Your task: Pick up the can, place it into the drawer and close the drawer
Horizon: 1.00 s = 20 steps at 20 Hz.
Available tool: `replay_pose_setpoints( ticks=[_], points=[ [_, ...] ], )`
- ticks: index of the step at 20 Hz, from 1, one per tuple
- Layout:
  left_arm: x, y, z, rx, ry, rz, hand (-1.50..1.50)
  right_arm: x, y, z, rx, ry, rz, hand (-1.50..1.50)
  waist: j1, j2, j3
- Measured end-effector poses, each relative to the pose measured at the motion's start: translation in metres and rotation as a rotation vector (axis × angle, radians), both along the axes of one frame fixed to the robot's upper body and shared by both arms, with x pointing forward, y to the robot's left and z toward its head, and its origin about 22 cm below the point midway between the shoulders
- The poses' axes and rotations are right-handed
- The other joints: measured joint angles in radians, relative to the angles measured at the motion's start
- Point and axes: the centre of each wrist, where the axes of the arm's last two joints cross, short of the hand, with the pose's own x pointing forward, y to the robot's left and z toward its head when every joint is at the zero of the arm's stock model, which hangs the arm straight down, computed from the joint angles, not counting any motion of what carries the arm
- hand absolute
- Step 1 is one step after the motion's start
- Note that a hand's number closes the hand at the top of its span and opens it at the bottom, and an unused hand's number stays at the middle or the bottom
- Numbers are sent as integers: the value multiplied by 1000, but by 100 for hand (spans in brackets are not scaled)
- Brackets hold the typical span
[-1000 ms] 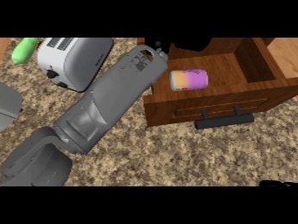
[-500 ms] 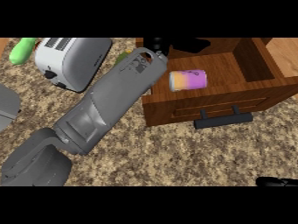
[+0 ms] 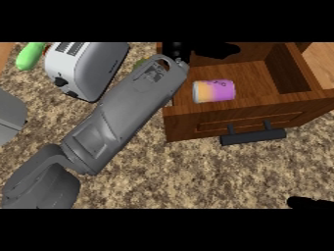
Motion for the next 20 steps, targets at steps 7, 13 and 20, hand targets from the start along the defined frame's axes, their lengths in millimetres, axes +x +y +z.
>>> replay_pose_setpoints(
  ticks=[7, 13, 20],
  points=[
    [-1, -5, 11, -61, -28, 1, -150, 5, 8, 4, -199, -46, -19, -150, 27, -5, 0],
    [-6, -11, 13, -69, -43, 2, -150, 19, 22, -3, -429, -50, -56, -150, 57, -13, -1],
    [-10, -17, 25, -81, -28, -10, -150, 48, 38, -26, -652, -2, -112, -150, 103, -23, -1]
  ],
)
